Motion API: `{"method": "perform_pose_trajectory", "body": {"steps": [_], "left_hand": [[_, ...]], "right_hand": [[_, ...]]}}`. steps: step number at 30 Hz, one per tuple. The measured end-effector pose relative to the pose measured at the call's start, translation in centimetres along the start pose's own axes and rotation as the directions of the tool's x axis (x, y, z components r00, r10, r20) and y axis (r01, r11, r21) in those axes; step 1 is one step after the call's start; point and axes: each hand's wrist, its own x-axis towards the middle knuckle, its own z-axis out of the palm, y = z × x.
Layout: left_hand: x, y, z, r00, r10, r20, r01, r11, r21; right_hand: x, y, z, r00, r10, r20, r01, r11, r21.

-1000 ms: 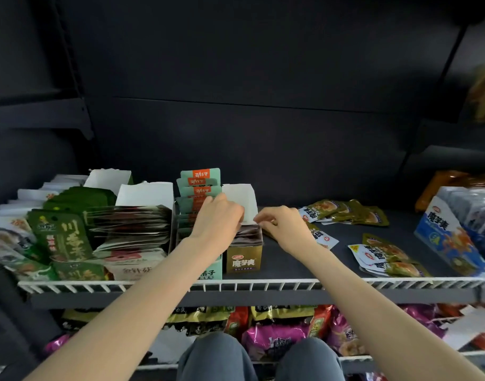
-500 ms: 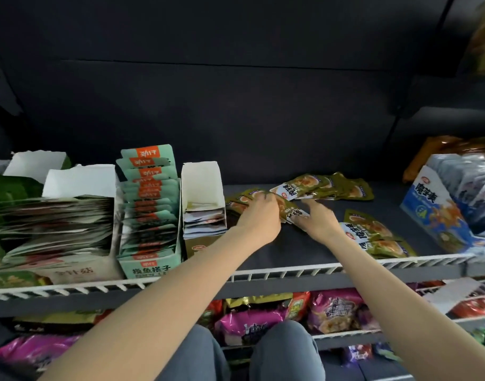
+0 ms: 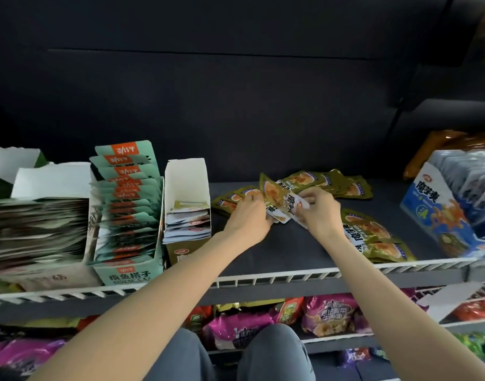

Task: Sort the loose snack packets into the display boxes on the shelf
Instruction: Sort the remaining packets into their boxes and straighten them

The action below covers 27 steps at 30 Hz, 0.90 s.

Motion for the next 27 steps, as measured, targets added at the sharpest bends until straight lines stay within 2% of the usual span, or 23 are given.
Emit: {"method": "perform_pose_trajectory", "body": {"steps": [4,7,9,13,17,21,24,27], "left_hand": [[-1.6,1.0,-2.6,0.965,0.177,-0.192,-0.200,0.974,-0.107],[-3.1,0.9,-5.0,0.907,0.272,-0.322,-0.288,0.958,0.000],[-4.3,0.4,-6.7,0.853,0.297,-0.430,-0.302,0.952,0.058],[-6.2,-1.0,-9.4,0.770,0.299,-0.563,-0.349,0.937,0.021],[-7.9,-3.7,-11.5,0.743,0.254,-0.619,-0.324,0.946,0.000],[-9.1,-6.0,-13.1,0.788,0.198,-0.583,-0.254,0.967,-0.014],[-10.1,-7.0,-13.7,0.795,0.213,-0.569,-0.248,0.969,0.016],[-10.9,-7.5,-14.1,0.814,0.259,-0.519,-0.225,0.966,0.130]], "right_hand": [[-1.8,-2.7,-1.9,0.953,-0.268,-0.145,0.283,0.955,0.094],[-3.9,-5.1,-2.9,0.883,-0.431,-0.186,0.456,0.882,0.121],[-5.3,-6.9,-3.2,0.852,-0.494,-0.172,0.517,0.844,0.141],[-6.6,-10.0,-2.7,0.865,-0.489,-0.110,0.502,0.844,0.188],[-7.4,-12.9,-1.6,0.831,-0.556,-0.019,0.554,0.824,0.118],[-7.7,-15.0,0.6,0.769,-0.632,0.092,0.636,0.771,-0.021],[-7.6,-15.4,2.4,0.770,-0.609,0.189,0.633,0.765,-0.118],[-7.4,-15.4,3.7,0.799,-0.560,0.220,0.595,0.790,-0.147]]}}
